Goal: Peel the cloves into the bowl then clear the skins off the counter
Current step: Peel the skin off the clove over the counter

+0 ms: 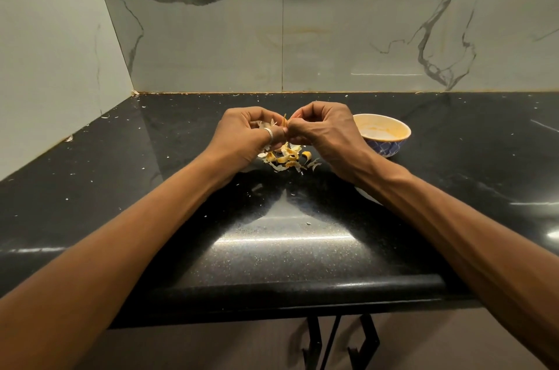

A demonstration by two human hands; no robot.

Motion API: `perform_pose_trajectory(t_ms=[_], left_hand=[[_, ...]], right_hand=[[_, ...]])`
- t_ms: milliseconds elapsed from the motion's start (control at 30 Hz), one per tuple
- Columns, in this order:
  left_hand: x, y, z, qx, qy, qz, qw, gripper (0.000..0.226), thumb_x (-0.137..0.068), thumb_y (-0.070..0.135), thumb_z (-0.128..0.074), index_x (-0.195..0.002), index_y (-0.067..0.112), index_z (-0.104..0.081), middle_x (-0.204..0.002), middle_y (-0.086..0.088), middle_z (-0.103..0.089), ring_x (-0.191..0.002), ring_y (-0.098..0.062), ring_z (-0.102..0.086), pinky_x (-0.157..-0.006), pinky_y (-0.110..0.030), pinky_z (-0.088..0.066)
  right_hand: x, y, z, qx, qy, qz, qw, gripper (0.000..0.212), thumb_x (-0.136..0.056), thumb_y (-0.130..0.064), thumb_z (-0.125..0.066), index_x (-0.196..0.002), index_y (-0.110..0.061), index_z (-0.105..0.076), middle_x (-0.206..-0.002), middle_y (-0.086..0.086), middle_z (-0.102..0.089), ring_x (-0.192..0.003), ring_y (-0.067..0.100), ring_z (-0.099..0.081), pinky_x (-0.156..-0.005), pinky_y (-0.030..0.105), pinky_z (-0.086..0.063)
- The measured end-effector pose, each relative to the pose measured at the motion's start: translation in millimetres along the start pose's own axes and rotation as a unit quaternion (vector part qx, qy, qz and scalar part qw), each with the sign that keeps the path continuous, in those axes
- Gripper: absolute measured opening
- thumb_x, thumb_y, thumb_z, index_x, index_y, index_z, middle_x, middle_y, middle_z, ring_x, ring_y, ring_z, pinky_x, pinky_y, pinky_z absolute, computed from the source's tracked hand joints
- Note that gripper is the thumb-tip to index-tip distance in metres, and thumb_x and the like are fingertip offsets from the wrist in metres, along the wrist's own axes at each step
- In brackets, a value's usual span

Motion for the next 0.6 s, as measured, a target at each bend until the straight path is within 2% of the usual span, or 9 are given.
perform_pose_trajectory(t_ms=[100,167,300,433,600], left_hand=[[-0.2,-1.7,2.5,0.023,0.011,0.009,1.0,0.012,-0.081,-0.002,-0.077,-0.091,0.005,-0.074,-0.083,-0.014,-0.074,-0.077,-0.021,-0.073,-0.073,-0.029,-0.06],[-0.6,-2.1,3.7,0.03,0.018,0.012,0.999,0.012,-0.081,0.0,-0.078,-0.091,0.006,-0.074,-0.087,-0.015,-0.075,-0.082,-0.023,-0.074,-0.075,-0.03,-0.061],[-2.0,-3.4,4.8,0.029,0.022,0.011,0.999,0.011,-0.084,0.001,-0.076,-0.093,0.008,-0.076,-0.088,-0.017,-0.075,-0.085,-0.025,-0.075,-0.077,-0.031,-0.062],[-3.4,-2.6,6.2,-0.008,0.023,-0.009,1.0,0.013,-0.084,0.003,-0.077,-0.093,0.012,-0.078,-0.088,-0.016,-0.076,-0.084,-0.026,-0.075,-0.079,-0.035,-0.062],[-6.0,-5.8,8.1,-0.025,0.03,-0.008,0.999,0.037,-0.079,0.008,-0.083,-0.115,0.01,-0.073,-0.097,-0.012,-0.076,-0.087,-0.025,-0.076,-0.084,-0.041,-0.061]], right_hand=[[1.2,-1.8,0.0,-0.037,-0.004,-0.01,0.999,0.005,-0.086,-0.002,-0.074,-0.088,-0.002,-0.069,-0.09,0.021,-0.072,-0.078,0.023,-0.07,-0.073,0.028,-0.06],[1.3,-1.8,-0.7,-0.047,-0.01,-0.012,0.999,0.005,-0.087,-0.002,-0.074,-0.09,-0.002,-0.07,-0.091,0.021,-0.072,-0.079,0.023,-0.07,-0.072,0.028,-0.06],[-0.1,-0.2,-2.8,0.002,-0.015,0.0,1.0,0.001,-0.089,-0.013,-0.074,-0.089,-0.013,-0.075,-0.091,0.015,-0.074,-0.082,0.021,-0.07,-0.071,0.031,-0.06],[-2.1,-2.1,-2.2,0.053,-0.009,0.028,0.998,0.003,-0.089,-0.019,-0.075,-0.086,-0.02,-0.075,-0.088,0.007,-0.075,-0.084,0.019,-0.071,-0.068,0.028,-0.058],[-2.5,-2.2,-2.9,0.074,-0.01,0.038,0.996,0.005,-0.09,-0.013,-0.071,-0.087,-0.015,-0.074,-0.087,0.009,-0.075,-0.08,0.02,-0.072,-0.068,0.029,-0.059]])
Point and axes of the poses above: each hand's wrist, its own x-axis away from the middle knuckle, its own z-axis out of the back of the hand, y = z × x, the point moved 6 cm from there along -x, towards the middle knuckle
